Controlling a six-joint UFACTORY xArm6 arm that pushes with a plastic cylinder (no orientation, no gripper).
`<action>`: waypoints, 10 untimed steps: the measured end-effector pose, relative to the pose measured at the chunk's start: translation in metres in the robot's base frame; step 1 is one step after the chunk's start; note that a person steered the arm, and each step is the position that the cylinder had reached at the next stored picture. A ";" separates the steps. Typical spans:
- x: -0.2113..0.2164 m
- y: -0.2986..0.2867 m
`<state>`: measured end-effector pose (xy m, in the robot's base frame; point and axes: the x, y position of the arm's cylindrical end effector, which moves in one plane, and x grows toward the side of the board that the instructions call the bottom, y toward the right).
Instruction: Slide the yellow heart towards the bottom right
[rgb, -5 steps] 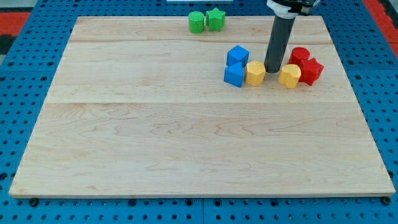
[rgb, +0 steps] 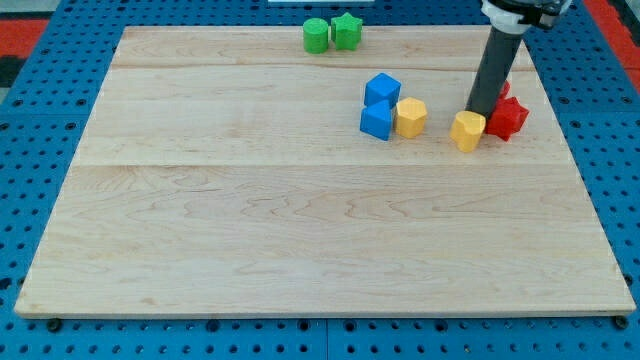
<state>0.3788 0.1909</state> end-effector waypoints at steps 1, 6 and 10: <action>0.025 0.000; 0.048 -0.009; 0.131 -0.060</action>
<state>0.5095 0.1308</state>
